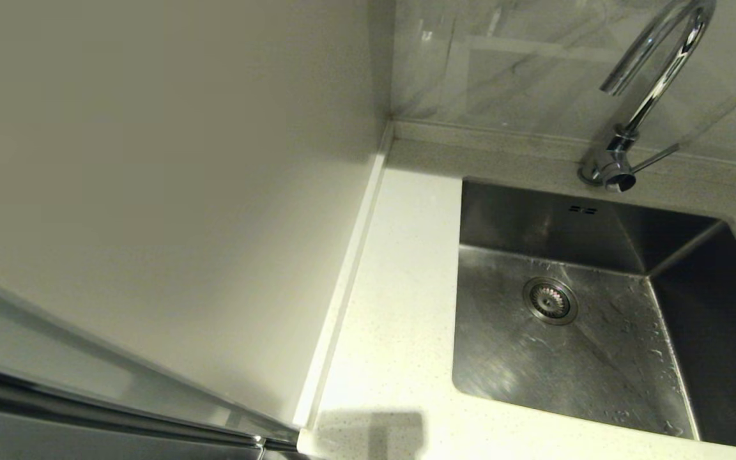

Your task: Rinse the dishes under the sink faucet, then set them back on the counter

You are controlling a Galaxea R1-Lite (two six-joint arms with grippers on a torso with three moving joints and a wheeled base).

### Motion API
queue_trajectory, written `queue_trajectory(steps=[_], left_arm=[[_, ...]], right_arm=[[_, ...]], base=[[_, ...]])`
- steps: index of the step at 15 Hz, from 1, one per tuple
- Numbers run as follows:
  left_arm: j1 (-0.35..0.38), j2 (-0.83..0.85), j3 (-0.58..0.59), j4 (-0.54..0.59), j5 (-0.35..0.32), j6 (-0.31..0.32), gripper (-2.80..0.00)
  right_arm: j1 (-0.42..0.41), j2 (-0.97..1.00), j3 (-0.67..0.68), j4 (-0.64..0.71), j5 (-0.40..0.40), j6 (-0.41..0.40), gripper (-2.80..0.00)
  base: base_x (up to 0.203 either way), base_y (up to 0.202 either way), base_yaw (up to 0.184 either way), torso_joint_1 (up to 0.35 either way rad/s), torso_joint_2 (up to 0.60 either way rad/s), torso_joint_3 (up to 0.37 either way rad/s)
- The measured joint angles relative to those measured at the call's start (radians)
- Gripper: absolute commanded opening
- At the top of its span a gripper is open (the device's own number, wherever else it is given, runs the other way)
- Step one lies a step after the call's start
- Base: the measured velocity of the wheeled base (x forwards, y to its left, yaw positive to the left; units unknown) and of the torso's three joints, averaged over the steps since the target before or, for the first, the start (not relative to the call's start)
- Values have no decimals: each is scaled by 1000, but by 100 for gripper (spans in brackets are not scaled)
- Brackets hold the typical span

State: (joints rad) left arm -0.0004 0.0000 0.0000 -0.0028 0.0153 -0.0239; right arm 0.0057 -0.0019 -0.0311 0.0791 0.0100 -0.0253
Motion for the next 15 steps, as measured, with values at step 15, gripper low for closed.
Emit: queue_trajectory(steps=[15], left_arm=[[0, 0, 0, 0, 0, 0, -280]], right_arm=[[0, 0, 0, 0, 0, 0, -280]], base=[[0, 0, 0, 0, 0, 0]])
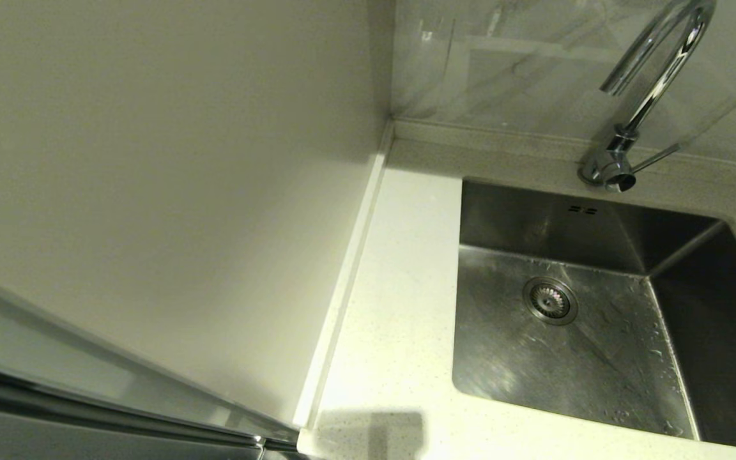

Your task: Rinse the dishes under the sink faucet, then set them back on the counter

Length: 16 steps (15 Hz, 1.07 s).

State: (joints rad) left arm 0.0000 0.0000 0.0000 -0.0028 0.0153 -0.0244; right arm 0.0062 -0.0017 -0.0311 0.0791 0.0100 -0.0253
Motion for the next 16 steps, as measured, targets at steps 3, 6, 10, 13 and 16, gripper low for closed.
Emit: queue_trajectory(steps=[3, 6, 10, 13, 16], left_arm=[[0, 0, 0, 0, 0, 0, -280], [0, 0, 0, 0, 0, 1, -280], [0, 0, 0, 0, -1, 1, -280], [0, 0, 0, 0, 0, 0, -280], [0, 0, 0, 0, 0, 0, -280]], right_arm=[[0, 0, 0, 0, 0, 0, -280], [0, 0, 0, 0, 0, 1, -280], [0, 0, 0, 0, -8, 35, -280], [0, 0, 0, 0, -13, 43, -280], [0, 0, 0, 0, -13, 40, -280]], base=[[0, 0, 0, 0, 0, 0], [0, 0, 0, 0, 0, 0], [0, 0, 0, 0, 0, 0], [0, 0, 0, 0, 0, 0], [0, 0, 0, 0, 0, 0]])
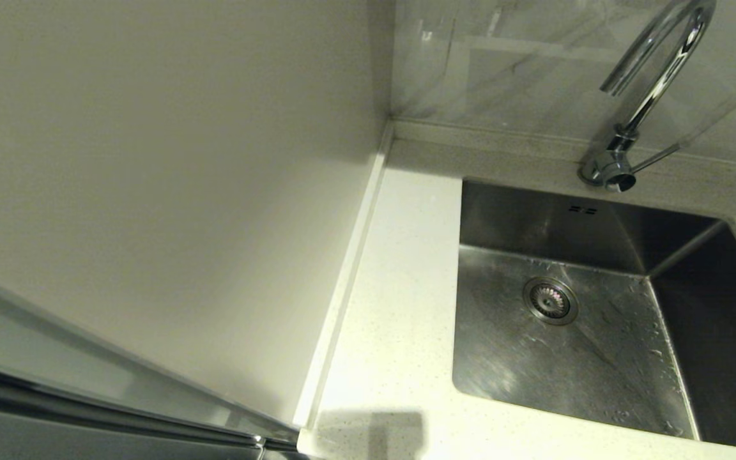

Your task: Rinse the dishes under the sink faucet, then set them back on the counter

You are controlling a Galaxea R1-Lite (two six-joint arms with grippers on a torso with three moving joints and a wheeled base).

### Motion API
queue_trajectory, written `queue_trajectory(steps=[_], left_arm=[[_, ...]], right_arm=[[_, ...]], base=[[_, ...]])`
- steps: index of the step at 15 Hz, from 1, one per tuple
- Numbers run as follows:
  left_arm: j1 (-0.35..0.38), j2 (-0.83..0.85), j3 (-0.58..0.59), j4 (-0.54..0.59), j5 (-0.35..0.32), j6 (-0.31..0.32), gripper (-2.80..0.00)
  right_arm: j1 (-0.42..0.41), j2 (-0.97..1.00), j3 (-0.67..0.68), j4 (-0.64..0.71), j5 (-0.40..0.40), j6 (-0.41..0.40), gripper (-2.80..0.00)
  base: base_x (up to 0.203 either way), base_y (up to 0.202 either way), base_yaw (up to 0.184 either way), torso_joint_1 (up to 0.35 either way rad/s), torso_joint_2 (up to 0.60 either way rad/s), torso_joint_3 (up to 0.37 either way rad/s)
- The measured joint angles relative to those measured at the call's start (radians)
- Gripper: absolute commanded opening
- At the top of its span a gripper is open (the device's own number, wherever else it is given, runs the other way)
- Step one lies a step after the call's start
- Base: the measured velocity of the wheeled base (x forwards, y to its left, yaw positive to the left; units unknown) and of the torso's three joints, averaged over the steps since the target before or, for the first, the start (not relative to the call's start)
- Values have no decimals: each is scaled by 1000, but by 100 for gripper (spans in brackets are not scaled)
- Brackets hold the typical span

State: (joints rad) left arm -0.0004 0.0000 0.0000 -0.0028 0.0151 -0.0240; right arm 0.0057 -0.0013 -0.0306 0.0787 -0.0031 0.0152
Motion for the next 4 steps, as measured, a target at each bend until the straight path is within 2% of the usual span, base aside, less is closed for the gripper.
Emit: queue_trajectory(steps=[4], left_arm=[[0, 0, 0, 0, 0, 0, -280]], right_arm=[[0, 0, 0, 0, 0, 1, -280]], base=[[0, 0, 0, 0, 0, 0]])
